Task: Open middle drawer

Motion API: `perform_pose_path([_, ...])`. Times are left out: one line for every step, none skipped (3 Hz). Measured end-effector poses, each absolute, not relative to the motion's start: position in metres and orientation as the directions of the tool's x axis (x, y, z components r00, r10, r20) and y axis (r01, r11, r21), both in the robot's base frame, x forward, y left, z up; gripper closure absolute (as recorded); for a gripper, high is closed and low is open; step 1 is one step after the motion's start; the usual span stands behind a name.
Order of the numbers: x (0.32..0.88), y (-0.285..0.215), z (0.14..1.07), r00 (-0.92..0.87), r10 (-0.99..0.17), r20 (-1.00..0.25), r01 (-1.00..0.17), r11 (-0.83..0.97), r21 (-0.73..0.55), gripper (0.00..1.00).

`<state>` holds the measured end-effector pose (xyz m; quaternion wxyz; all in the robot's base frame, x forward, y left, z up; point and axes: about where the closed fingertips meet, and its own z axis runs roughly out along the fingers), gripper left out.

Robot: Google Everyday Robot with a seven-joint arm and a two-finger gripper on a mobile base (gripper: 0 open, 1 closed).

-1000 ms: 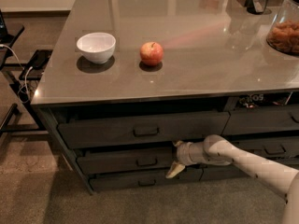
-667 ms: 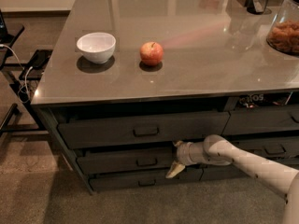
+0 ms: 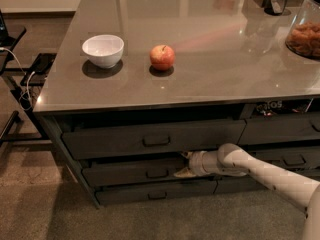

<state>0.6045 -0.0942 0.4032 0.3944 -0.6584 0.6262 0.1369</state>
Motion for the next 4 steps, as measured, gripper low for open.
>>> perform_pose_path([0.6044,-0.0941,0.4032,0.178,-0.717,-0.674,-0.933,0.095,-0.348,0.65])
perform_pose_path([0.6044,-0.0941,0.4032,0.178,-0.717,-0.674,-0.933,0.095,-0.348,0.88])
perform_pose_path([0.6044,-0.094,0.4031,0.178,-0.717,-0.674,-0.933,0.095,-0.348,1.0])
perform_pose_path([0.6044,-0.0941,0.4034,0.178,-0.717,-0.674,-0.933,0.095,-0.348,1.0])
